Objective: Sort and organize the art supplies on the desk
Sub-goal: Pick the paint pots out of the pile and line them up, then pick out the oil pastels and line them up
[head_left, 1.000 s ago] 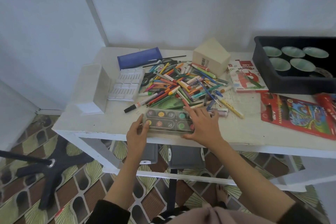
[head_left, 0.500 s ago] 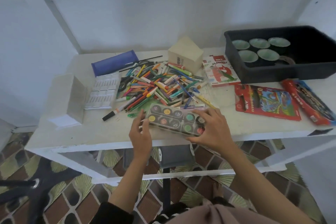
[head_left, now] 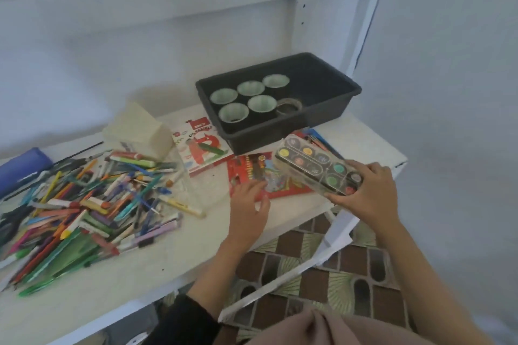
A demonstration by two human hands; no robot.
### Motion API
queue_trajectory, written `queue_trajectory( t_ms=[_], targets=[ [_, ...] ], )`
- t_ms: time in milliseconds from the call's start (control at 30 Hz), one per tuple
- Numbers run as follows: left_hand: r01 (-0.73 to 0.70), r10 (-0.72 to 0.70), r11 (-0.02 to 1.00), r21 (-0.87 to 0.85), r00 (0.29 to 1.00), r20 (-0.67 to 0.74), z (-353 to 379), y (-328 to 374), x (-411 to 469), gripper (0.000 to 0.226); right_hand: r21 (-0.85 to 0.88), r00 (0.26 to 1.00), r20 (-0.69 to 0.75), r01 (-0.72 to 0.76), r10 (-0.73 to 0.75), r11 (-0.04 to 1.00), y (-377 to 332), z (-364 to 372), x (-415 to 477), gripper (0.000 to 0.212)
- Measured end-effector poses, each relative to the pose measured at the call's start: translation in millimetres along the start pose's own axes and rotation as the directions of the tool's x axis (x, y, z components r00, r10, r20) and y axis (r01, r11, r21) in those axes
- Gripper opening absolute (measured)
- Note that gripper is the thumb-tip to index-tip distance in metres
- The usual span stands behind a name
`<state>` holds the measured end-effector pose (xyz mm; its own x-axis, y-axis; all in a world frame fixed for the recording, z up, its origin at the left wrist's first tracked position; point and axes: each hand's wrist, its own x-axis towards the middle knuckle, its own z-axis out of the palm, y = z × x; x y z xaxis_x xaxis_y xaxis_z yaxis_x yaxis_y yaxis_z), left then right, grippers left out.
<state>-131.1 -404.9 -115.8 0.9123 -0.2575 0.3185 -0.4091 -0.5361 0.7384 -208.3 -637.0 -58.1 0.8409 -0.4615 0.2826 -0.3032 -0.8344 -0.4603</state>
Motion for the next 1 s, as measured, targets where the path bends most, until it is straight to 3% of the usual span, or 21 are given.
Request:
queue_trajectory(
  t_ms=[100, 267, 467, 667, 1000],
  targets=[
    [-0.136, 0.124, 0.963, 0.231, 0.990, 0.065, 42, 6, 27, 0.033, -0.057, 0.991, -0.025, -0.129, 0.128, 0.990, 37, -11, 24, 0.084],
    [-0.116, 0.037, 0.893, 0.435, 0.982, 0.186, 77, 8, 44, 0.040, -0.136, 0.956, -0.022, -0.293, 0.292, 0.946, 79, -13, 62, 0.086],
    [-0.020, -0.056, 0.914, 0.405, 0.983, 0.177, 75, 3, 44, 0.049, -0.179, 0.926, 0.038, -0.364, 0.376, 0.914, 94, 7, 92, 0.084],
    [0.022, -0.099, 0.926, 0.378, 0.978, 0.185, 73, 6, 44, 0.050, -0.174, 0.926, -0.022, -0.374, 0.376, 0.911, 83, 28, 100, 0.080],
    [0.036, -0.107, 0.930, 0.366, 0.979, 0.174, 73, 8, 43, 0.052, -0.207, 0.943, 0.001, -0.326, 0.333, 0.923, 81, 36, 106, 0.076]
  ],
)
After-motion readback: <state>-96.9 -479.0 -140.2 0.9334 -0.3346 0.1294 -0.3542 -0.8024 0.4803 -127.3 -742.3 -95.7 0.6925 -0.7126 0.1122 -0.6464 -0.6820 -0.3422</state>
